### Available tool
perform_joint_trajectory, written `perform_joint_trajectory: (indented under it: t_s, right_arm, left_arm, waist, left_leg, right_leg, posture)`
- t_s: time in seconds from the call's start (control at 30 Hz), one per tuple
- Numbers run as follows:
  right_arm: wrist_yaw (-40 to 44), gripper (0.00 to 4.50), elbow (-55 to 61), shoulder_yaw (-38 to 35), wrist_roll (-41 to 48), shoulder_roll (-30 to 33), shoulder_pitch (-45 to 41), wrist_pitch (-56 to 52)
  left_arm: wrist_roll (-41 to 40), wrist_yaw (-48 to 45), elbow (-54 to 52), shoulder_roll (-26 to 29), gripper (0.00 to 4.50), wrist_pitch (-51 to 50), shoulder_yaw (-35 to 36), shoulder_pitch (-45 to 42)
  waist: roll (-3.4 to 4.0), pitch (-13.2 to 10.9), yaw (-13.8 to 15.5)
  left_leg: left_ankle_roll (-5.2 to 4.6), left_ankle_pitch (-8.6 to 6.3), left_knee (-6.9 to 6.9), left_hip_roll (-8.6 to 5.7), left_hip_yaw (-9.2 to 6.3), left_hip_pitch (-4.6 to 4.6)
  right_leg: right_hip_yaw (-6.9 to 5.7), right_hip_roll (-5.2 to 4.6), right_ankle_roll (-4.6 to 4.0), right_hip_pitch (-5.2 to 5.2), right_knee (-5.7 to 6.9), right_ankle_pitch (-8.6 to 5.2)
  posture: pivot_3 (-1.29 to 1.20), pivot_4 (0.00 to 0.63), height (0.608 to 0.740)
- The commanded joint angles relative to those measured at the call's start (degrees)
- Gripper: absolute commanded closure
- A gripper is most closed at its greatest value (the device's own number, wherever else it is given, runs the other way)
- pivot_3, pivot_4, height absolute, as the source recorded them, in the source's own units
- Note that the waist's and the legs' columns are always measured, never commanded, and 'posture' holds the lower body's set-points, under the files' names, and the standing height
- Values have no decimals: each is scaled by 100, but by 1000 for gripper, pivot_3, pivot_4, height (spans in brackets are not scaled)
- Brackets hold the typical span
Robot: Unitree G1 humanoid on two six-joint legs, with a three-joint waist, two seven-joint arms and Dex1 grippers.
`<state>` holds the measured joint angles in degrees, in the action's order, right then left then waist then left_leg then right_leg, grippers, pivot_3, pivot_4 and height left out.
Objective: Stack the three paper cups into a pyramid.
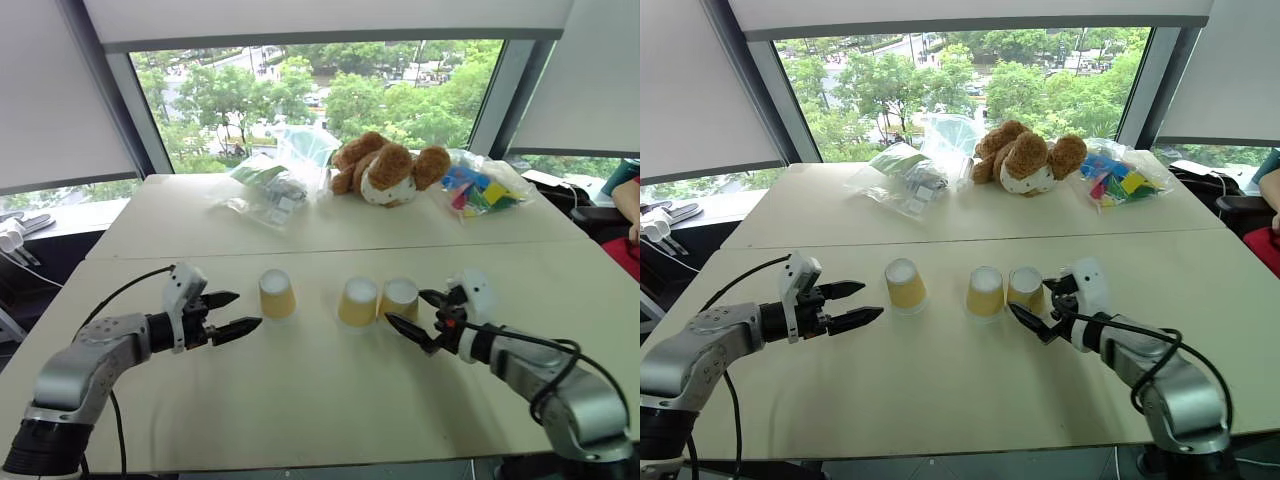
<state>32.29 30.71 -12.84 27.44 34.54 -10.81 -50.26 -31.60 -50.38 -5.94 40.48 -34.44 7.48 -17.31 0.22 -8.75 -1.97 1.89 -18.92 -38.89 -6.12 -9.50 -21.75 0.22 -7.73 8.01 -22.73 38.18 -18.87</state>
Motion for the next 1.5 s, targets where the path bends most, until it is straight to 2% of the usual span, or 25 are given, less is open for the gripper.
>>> perform_joint_trajectory:
  t_s: [0.03, 0.1, 0.3, 0.37, 0.5, 0.93, 1.03, 1.1, 1.13, 1.5]
  right_arm:
    - [406, 28, 558, -1018, 798, 542, 116, -451]
    - [592, 28, 630, -1412, 1158, 923, 145, -718]
    - [786, 28, 745, -1725, 1980, 1627, -83, -1233]
    - [689, 28, 922, -1661, 2489, 1588, -237, -1429]
    - [315, 28, 1111, -1390, 2908, 1455, -357, -1532]
    - [-445, 28, 1223, -1027, 3486, 1380, -361, -1326]
    - [-530, 0, 1247, -976, 3530, 1407, -284, -1274]
    - [-563, 0, 1247, -970, 3547, 1442, -230, -1238]
    - [-571, 0, 1240, -973, 3552, 1462, -208, -1219]
    - [-558, 0, 1070, -906, 3455, 1526, -88, -977]
  left_arm:
    - [212, -60, 243, -37, 0, 451, 47, -180]
    - [301, -133, 417, -108, 0, 596, -47, -282]
    - [701, -264, 1072, -482, 0, 1111, -440, -877]
    - [811, -379, 1349, -607, 0, 1295, -571, -1144]
    - [1019, -540, 1830, -826, 0, 1663, -746, -1501]
    - [1398, -848, 3063, -1429, 0, 2406, -881, -2296]
    - [1420, -947, 3145, -1481, 840, 2464, -882, -2330]
    - [1416, -1019, 3147, -1485, 1839, 2458, -880, -2319]
    - [1423, -1029, 3147, -1487, 2196, 2458, -874, -2315]
    - [1272, -1254, 3093, -1227, 2211, 2175, -685, -2594]
  waist:
    - [0, 0, 42]
    - [0, 0, 87]
    - [-5, 0, 140]
    - [-7, -1, 131]
    - [-8, 0, 127]
    - [-11, 0, 126]
    - [-11, 0, 117]
    - [-11, 0, 115]
    - [-11, 0, 116]
    - [-12, -1, 116]
  left_leg:
    - [0, 0, -1, 0, 0, -1]
    - [-2, -1, -2, 0, 1, 0]
    - [-6, -3, -10, 0, 4, 11]
    - [-7, -4, -13, 1, 5, 10]
    - [-8, -5, -12, 2, 5, 10]
    - [-10, -5, -17, -1, 4, 7]
    - [-10, -5, -17, 0, 4, 7]
    - [-10, -5, -16, 1, 4, 7]
    - [-10, -5, -16, 1, 4, 7]
    - [-10, -5, -17, 1, 2, 6]
  right_leg:
    - [0, 0, 0, 0, 0, 0]
    - [0, 0, 0, 2, -1, 0]
    - [-3, -2, 1, 20, -5, 0]
    - [-4, -1, 1, 21, -6, 0]
    - [-5, -1, 1, 21, -5, 0]
    - [-9, -3, 2, 22, -2, 1]
    - [-10, -2, 2, 21, 1, 1]
    - [-10, -1, 2, 20, 1, 1]
    - [-10, -1, 2, 20, 1, 1]
    - [-10, -1, 2, 20, 1, 1]
  posture:
    - [0, 150, 740]
    - [0, 150, 740]
    - [0, 150, 740]
    - [0, 150, 740]
    - [0, 150, 740]
    - [0, 150, 740]
    - [0, 150, 740]
    - [0, 150, 740]
    - [0, 150, 740]
    - [0, 150, 740]
